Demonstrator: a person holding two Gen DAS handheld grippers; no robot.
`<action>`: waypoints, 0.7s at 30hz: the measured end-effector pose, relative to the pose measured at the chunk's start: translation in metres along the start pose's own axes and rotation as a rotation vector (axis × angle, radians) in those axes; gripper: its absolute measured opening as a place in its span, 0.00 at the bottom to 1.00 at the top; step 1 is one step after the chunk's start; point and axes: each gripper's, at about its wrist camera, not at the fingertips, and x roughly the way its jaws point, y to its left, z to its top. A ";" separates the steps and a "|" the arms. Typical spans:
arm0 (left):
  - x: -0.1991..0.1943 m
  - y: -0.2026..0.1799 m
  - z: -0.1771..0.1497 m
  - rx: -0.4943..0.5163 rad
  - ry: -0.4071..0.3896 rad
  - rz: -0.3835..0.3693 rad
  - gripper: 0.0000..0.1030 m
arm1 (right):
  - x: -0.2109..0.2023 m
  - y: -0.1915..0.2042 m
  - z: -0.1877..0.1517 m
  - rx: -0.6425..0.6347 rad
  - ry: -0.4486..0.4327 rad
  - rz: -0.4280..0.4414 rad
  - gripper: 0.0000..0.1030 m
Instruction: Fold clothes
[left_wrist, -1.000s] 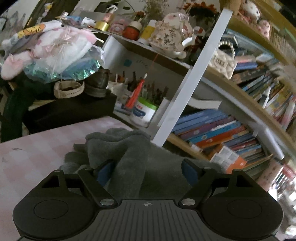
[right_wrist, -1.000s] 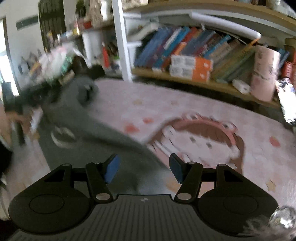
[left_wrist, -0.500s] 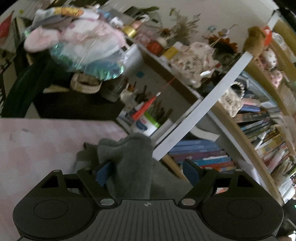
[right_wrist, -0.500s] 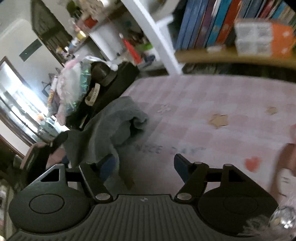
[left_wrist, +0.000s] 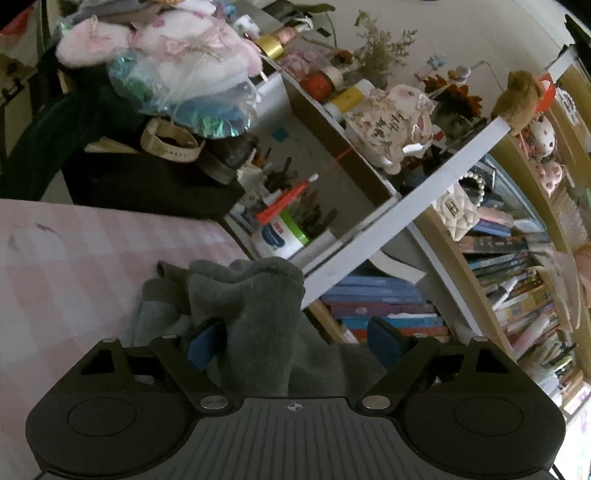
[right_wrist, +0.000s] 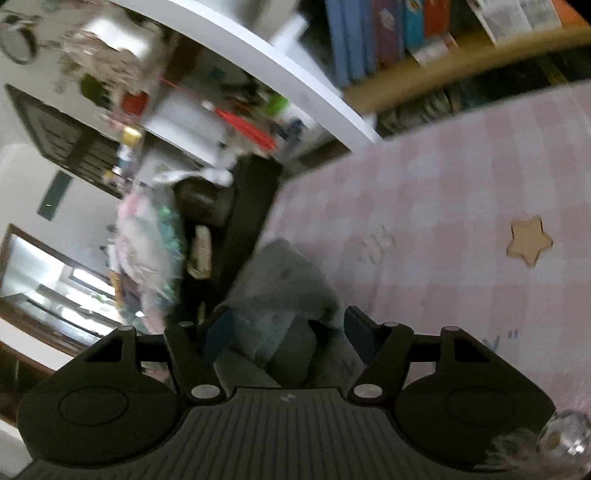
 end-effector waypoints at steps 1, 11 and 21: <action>0.000 -0.001 0.000 0.009 -0.001 0.002 0.85 | 0.003 0.000 0.001 0.008 -0.001 0.003 0.63; -0.008 0.008 0.003 -0.073 -0.047 -0.011 0.85 | -0.005 -0.003 0.008 0.090 -0.074 0.008 0.60; -0.007 0.004 0.002 -0.037 -0.048 -0.011 0.85 | 0.023 -0.012 -0.002 0.148 -0.021 0.054 0.57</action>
